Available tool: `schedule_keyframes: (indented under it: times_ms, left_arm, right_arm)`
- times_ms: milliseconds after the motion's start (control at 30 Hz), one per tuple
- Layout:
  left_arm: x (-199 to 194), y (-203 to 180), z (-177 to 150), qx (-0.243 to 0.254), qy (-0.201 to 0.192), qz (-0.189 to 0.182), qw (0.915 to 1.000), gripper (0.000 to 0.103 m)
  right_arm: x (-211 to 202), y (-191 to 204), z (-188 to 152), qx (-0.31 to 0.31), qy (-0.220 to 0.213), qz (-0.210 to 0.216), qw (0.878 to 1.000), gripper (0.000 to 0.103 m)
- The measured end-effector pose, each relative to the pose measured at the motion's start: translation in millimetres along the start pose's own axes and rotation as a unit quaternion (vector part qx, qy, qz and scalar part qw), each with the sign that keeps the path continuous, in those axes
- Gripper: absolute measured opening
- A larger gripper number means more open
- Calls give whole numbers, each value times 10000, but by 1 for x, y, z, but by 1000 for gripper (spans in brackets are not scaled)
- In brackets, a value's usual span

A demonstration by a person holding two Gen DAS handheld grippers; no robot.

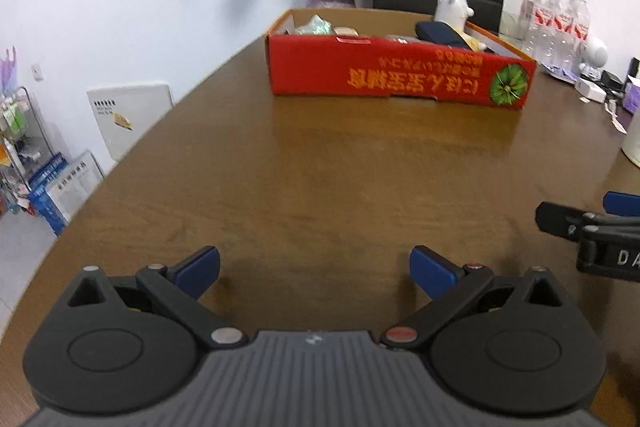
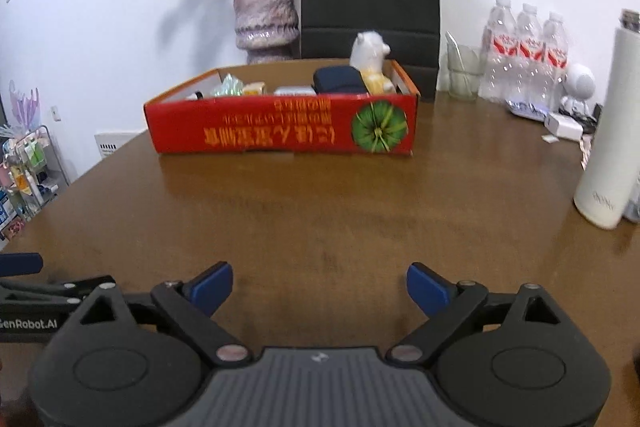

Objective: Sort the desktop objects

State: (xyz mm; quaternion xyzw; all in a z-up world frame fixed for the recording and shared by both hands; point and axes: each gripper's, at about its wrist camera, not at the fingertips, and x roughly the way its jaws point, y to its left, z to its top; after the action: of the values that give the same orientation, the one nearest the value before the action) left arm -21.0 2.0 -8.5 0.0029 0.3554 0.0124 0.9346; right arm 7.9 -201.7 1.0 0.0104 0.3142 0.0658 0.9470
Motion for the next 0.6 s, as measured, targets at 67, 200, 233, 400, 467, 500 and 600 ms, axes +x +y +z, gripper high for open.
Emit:
schedule_keyframes:
  times_ms: [67,200,233,400,467,500,600]
  left_arm:
    - [0,-2,-5,23,-14,-27,10000,103]
    - [0,-3,-9,82,-177,-75,9998,103]
    - [0,-3,-9,55,-175,-92,9998,103]
    - [4,-4,-6,56,-158,-85,9998,103]
    - [4,-4,-6,59,-156,-99,9998,103]
    - [5,-4,-5,62,-156,-105,9998,103]
    - [6,-4,-4,53,-155,-110,9998,103]
  right_arm:
    - [-1,1,-6,-72,30,-31,10000,98]
    - [2,5,-11,-163,177,-154,9996,102]
    - [4,4,-11,-155,224,-178,9995,103]
    - [7,4,-12,-123,318,-209,9992,103]
    - [7,4,-12,-122,317,-210,9992,103]
    - [6,4,-12,-124,316,-211,9992,103]
    - [6,4,-12,-125,317,-211,9992,103]
